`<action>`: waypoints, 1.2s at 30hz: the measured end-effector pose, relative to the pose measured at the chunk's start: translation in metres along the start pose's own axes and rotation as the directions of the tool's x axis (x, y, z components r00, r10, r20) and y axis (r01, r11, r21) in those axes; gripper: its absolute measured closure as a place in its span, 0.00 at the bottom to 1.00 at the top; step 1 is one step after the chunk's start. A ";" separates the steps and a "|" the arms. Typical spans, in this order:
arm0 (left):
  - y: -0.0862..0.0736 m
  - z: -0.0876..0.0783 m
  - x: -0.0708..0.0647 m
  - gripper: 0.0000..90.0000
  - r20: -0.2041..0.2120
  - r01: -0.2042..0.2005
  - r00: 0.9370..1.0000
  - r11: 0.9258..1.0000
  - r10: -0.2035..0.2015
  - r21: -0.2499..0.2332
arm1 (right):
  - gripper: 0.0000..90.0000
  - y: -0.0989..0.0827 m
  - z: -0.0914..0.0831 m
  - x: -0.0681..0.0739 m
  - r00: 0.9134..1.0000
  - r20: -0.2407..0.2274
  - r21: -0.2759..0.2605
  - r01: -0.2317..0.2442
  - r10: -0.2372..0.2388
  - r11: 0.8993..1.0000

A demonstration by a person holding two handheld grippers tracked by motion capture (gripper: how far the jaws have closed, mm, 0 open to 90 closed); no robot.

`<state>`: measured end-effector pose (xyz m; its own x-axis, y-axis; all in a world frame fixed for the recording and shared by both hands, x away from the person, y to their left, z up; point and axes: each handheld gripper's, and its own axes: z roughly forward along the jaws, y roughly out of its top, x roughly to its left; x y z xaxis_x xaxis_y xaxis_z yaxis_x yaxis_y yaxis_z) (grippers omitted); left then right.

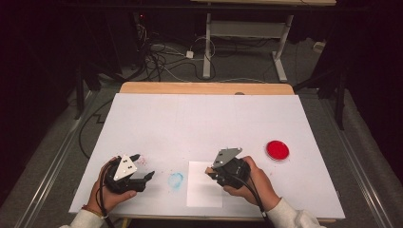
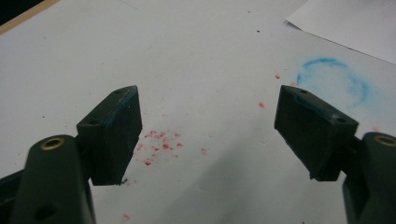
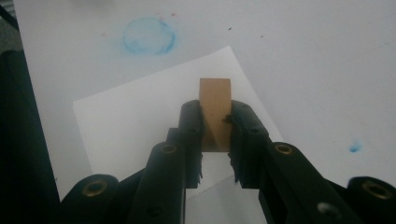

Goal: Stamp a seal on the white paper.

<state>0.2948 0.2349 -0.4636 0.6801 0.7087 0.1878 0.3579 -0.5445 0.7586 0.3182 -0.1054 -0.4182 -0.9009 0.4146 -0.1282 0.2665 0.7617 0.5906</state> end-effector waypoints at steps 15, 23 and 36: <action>-0.001 -0.001 0.000 0.25 -0.002 -0.003 1.000 1.000 0.003 0.007 | 0.85 -0.003 0.033 0.005 0.999 -0.042 0.107 0.012 -0.008 0.994; -0.001 -0.001 0.000 0.25 -0.005 -0.007 1.000 1.000 0.007 0.006 | 0.85 -0.005 0.038 0.004 0.998 -0.064 0.128 0.016 -0.008 0.992; 0.001 -0.001 -0.002 0.25 -0.004 -0.017 1.000 1.000 0.017 0.007 | 0.85 -0.005 0.040 0.005 0.998 -0.059 0.131 0.020 -0.013 0.991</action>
<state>0.2936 0.2331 -0.4626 0.6833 0.7013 0.2030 0.3508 -0.5592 0.7511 0.3258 -0.0867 -0.4538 -0.9227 0.3751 -0.0888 0.2909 0.8288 0.4780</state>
